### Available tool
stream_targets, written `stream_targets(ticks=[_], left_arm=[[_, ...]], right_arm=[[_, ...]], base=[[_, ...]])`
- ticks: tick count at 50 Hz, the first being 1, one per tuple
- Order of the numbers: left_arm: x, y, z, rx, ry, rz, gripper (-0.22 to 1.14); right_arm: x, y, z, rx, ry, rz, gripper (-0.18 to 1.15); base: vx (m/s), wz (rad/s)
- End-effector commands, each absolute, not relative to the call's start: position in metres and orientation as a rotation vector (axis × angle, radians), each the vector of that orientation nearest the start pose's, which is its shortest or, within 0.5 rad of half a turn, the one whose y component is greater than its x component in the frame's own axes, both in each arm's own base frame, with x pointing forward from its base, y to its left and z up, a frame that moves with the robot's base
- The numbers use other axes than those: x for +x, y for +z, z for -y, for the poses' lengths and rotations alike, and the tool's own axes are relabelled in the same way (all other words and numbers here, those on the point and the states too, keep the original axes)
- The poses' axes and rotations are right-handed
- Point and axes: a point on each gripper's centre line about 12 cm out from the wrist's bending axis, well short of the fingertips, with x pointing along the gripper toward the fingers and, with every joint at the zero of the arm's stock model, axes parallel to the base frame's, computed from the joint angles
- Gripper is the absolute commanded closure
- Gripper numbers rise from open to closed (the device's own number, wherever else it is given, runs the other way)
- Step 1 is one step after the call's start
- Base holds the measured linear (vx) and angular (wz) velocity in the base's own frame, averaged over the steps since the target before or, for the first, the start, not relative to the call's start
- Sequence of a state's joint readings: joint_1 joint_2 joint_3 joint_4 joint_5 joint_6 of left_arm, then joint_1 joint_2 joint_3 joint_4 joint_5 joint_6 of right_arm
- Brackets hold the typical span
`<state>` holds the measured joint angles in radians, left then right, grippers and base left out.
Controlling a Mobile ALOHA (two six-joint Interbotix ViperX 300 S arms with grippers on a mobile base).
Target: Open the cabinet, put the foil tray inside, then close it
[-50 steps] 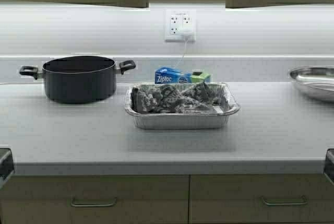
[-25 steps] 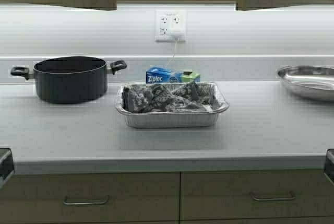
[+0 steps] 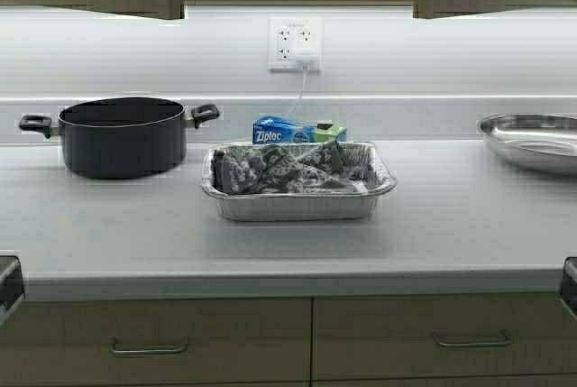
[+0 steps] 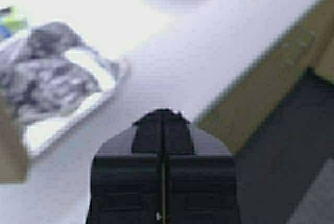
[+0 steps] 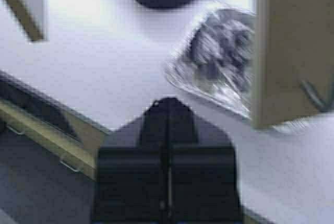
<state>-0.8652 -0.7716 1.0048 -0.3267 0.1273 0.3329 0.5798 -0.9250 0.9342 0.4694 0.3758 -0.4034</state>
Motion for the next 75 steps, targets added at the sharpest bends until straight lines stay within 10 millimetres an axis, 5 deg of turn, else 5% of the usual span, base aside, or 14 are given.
stream_targets(ticks=[1,19,34,50,75], left_arm=[[0.157,0.276,0.22,0.154,-0.948,-0.303,0.88],[0.192,0.261,0.261,0.038,-0.855,-0.18,0.88],[0.211,0.243,0.282,0.037,-0.822,-0.182,0.88],[0.251,0.231,0.268,0.005,-0.679,-0.165,0.88],[0.323,0.217,0.257,0.036,-0.548,-0.204,0.88]], right_arm=[[0.169,0.321,-0.16,-0.028,0.796,-0.301,0.87],[0.223,0.344,-0.21,-0.084,0.781,-0.24,0.9],[0.252,0.34,-0.235,-0.15,0.781,-0.259,0.9],[0.281,0.33,-0.258,-0.223,0.775,-0.268,0.9],[0.328,0.3,-0.228,-0.225,0.641,-0.347,0.9]], base=[[0.0,0.0],[0.0,0.0],[0.0,0.0],[0.0,0.0],[0.0,0.0]])
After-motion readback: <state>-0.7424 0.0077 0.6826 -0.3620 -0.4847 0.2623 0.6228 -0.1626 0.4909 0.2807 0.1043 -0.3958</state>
